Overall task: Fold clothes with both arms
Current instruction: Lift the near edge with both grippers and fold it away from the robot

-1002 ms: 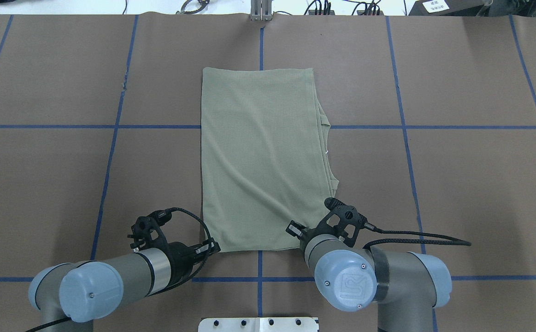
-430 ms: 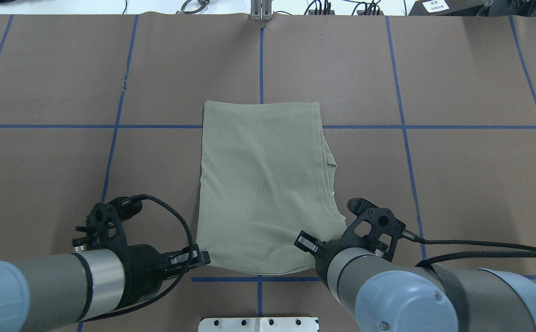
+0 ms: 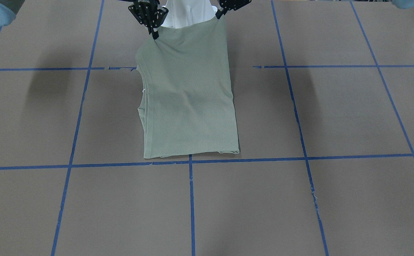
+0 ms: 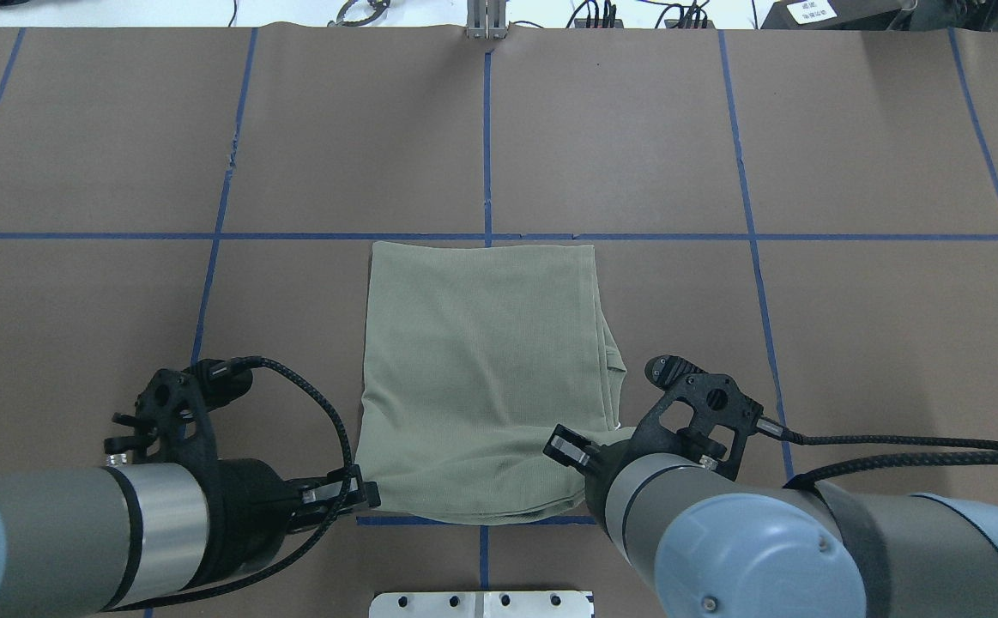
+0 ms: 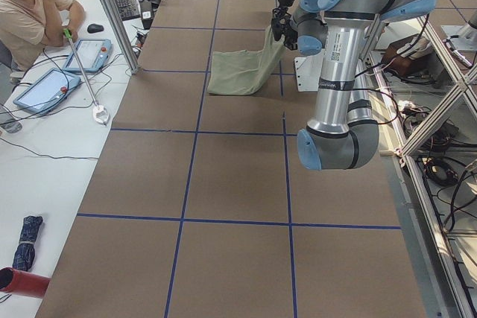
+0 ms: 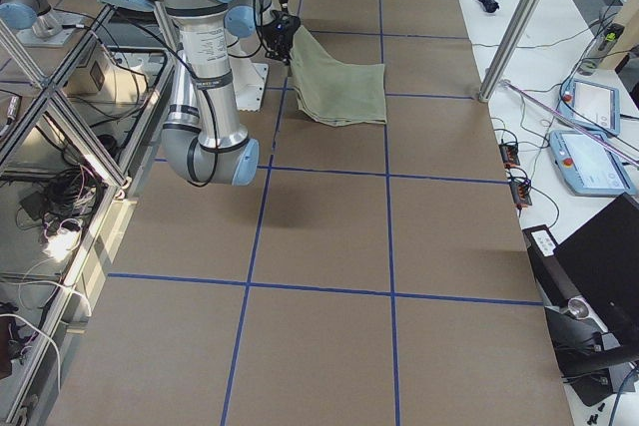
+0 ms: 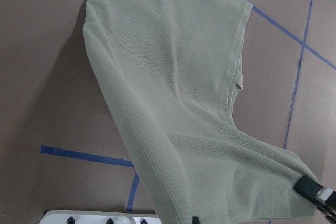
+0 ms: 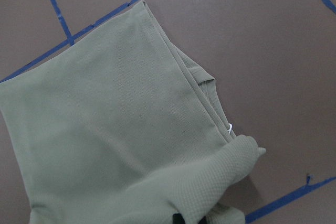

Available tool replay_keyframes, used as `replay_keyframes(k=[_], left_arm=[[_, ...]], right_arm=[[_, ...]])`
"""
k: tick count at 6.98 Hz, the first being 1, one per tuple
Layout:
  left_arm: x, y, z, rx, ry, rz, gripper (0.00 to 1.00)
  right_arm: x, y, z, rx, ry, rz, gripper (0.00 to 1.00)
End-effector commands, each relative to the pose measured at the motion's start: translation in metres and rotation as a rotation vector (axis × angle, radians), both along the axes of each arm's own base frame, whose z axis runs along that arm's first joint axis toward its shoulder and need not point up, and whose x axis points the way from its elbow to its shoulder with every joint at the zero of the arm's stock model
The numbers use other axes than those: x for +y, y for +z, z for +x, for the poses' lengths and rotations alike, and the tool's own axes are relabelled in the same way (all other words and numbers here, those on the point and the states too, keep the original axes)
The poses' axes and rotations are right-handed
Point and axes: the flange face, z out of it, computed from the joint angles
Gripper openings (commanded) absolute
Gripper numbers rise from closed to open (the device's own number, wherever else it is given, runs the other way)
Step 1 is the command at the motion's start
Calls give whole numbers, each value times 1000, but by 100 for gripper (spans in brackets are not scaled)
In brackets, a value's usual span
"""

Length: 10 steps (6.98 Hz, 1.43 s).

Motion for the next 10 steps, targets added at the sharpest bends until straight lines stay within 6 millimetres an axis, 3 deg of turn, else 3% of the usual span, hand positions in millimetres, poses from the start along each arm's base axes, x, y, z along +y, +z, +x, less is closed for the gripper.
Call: replay_keyframes(k=[1, 2, 3, 4, 5, 7, 9, 10], left_arm=[[-64, 13, 59, -107, -63, 90, 0], [-104, 31, 72, -143, -106, 139, 0], [-145, 50, 72, -179, -152, 176, 0], [-178, 61, 77, -199, -188, 188, 0], [-197, 73, 87, -207, -208, 189, 0], [-231, 83, 112, -224, -234, 184, 0], [-245, 94, 111, -249, -239, 208, 0], [-252, 98, 109, -262, -245, 210, 0]], right_arm=[[-49, 13, -18, 63, 17, 70, 0], [-89, 31, -38, 59, 29, 77, 0], [-129, 39, -54, 60, 23, 71, 0], [-166, 39, -71, 98, 49, 66, 0], [-184, 48, -84, 139, 53, 56, 0], [-207, 42, -105, 164, 66, 39, 0], [-234, 64, -130, 127, 88, 55, 0], [-241, 67, -129, 126, 94, 56, 0]])
